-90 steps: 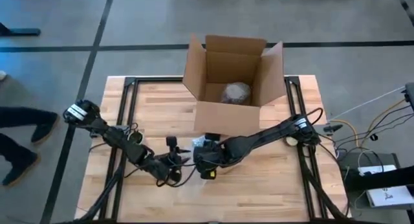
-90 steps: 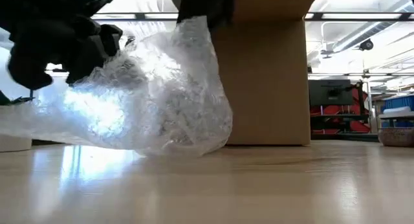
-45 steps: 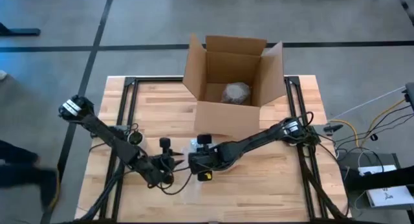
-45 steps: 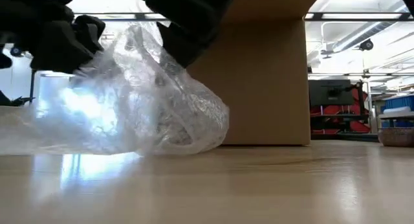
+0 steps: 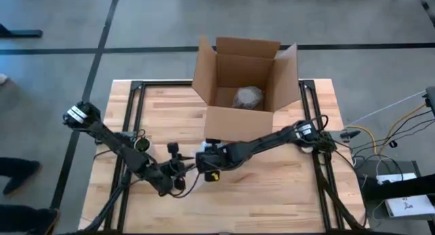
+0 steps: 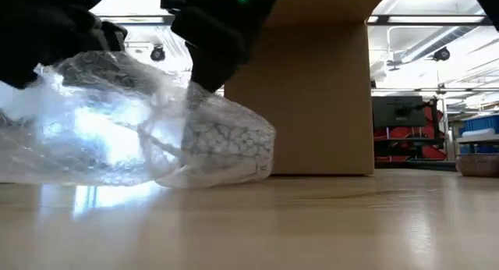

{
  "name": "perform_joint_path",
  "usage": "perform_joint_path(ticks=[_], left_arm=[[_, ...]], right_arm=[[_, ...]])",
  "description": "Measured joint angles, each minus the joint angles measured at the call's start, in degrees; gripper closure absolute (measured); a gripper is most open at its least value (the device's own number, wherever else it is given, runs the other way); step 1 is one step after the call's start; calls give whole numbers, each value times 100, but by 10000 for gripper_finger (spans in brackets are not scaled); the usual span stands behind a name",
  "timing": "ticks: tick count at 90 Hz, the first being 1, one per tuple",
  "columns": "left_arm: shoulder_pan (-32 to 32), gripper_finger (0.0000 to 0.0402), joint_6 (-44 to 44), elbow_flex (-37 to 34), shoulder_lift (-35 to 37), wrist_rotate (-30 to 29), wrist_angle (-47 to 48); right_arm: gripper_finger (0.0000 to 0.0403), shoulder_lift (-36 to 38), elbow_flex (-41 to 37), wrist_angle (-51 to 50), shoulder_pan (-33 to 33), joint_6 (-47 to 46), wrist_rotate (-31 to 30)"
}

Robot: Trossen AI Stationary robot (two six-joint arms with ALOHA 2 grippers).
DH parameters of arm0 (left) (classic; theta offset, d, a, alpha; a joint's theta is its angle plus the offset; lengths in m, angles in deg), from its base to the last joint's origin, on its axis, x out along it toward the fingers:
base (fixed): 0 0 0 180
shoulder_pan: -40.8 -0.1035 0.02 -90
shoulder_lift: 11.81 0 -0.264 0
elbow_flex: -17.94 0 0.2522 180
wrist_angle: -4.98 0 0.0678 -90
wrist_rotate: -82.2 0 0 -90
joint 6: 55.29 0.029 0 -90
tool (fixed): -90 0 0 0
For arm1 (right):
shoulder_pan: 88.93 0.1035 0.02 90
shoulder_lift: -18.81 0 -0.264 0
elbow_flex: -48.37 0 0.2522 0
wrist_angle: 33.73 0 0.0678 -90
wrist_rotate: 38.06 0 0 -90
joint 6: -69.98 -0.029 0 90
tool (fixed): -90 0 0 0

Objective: Wrap mug
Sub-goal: Wrap the blue patterned mug with the bubble wrap

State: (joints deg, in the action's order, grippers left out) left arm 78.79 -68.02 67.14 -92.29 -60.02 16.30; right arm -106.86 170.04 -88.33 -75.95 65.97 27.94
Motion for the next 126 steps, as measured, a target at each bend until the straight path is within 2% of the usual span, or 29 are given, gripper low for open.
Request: perform_joint_path(ticks=[14, 32, 53, 69, 91, 108, 116, 126], left_arm=[[-61, 306, -9, -1, -100, -414, -172], [-412, 300, -26, -2, -451, -540, -465], [-879, 302, -54, -2, -763, -464, -752], [-1041, 299, -9, -2, -961, -559, -921], [-1156, 303, 1, -2, -1133, -543, -1066], [-1219, 305, 0, 0, -1168, -457, -1071], [-1234, 310, 5, -2, -1171, -425, -1076], [-1263, 316, 19, 0, -1171, -414, -1086]], right_arm=[[310, 0, -10, 47, -121, -220, -3], [290, -2, -10, 347, -139, -230, 1], [283, -3, -21, 275, -105, -198, -71], [296, -4, 199, -38, -29, -180, 99], [313, -4, 742, -956, 51, -110, 81], [297, -2, 1286, -2723, 94, -262, 85], [286, 2, 1220, -3339, 30, -347, 57], [275, 2, 847, -3394, -56, -307, 49]])
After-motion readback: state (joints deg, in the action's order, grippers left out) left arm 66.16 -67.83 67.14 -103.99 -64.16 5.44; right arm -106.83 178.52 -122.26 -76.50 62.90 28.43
